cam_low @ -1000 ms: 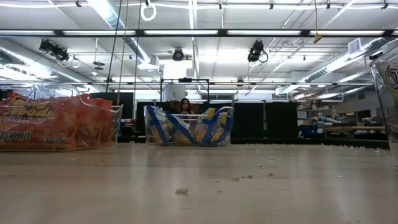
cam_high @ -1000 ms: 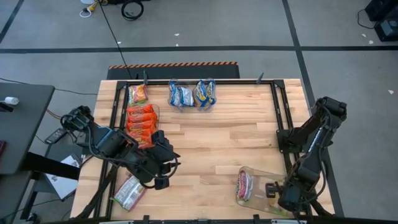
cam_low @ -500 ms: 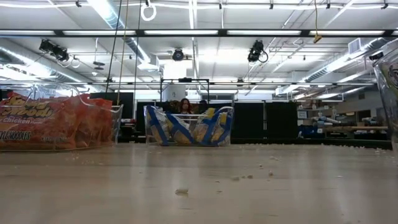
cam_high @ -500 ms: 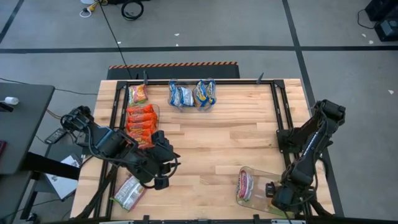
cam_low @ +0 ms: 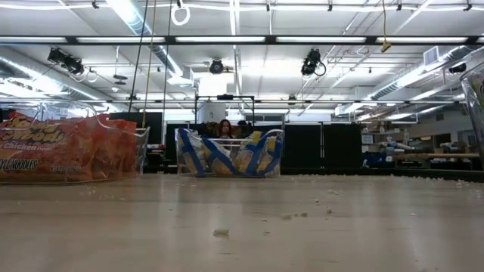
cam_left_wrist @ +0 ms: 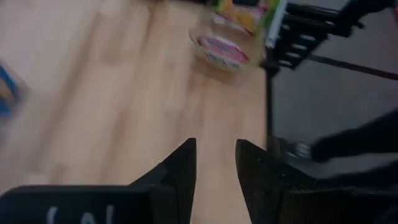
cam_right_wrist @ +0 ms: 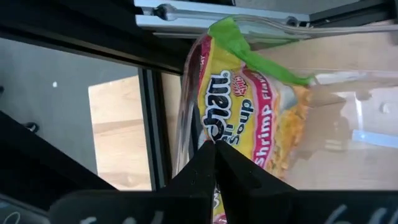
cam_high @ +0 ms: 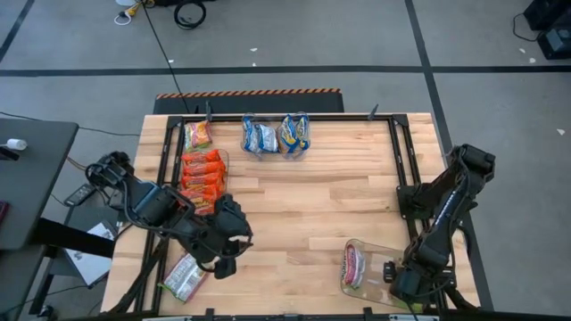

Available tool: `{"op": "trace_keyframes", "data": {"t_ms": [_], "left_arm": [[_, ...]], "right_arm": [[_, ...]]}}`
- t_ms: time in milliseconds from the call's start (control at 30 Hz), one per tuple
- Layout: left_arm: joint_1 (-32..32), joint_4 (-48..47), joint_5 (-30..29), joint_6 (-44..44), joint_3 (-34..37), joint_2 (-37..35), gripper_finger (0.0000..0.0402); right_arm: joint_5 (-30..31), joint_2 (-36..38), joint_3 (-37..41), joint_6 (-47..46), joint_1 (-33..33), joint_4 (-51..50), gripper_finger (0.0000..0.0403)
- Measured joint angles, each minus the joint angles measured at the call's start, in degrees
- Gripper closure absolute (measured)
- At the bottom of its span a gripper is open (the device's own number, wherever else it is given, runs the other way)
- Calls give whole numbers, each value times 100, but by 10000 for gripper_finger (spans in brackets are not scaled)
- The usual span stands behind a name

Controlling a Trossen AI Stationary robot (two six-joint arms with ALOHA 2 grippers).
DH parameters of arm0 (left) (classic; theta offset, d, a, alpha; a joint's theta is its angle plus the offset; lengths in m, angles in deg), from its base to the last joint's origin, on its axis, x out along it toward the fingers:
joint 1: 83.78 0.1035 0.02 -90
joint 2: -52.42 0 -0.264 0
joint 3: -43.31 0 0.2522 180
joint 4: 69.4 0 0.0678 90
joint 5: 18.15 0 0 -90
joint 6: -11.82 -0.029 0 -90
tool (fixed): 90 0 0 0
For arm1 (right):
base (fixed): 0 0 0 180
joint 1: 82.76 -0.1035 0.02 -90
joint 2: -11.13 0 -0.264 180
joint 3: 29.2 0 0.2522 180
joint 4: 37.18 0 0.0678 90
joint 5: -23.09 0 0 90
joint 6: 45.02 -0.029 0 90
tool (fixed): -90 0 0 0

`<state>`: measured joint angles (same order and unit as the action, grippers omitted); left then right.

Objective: Sort Maruchan noodles
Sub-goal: Put the green noodles into the right transparent bin

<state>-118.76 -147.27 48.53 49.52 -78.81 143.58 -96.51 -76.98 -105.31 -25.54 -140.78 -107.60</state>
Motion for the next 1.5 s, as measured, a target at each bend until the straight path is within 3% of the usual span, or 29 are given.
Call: {"op": "trace_keyframes", "data": {"t_ms": [300, 567, 800, 967, 1067, 1267, 1500], "left_arm": [[-54, -234, 1443, 2117, -7, -68, 285], [-622, -887, 1778, 3553, -7, 66, 285], [-1325, -1281, 1990, 5698, -4, 594, 282], [-1795, -1669, 2178, 6994, -2, 1243, 248], [-1825, -2241, 2693, 7124, 2, 1587, 224], [-1821, -2478, 3053, 7334, 2, 2139, 181], [-1856, -2497, 3276, 8376, 3, 2954, 126]], "right_arm": [[399, -65, 0, -112, -129, 4, 360], [470, -65, -352, -618, -129, -442, 306], [1778, -63, -1502, -1603, -129, -1567, 245], [3288, -59, -1803, -2334, -110, -2220, 223], [3977, -59, -1792, -2822, -35, -2164, 218], [4097, -59, -1788, -3556, 181, -2034, 217], [4111, -59, -1786, -3968, 170, -1703, 217]]}}
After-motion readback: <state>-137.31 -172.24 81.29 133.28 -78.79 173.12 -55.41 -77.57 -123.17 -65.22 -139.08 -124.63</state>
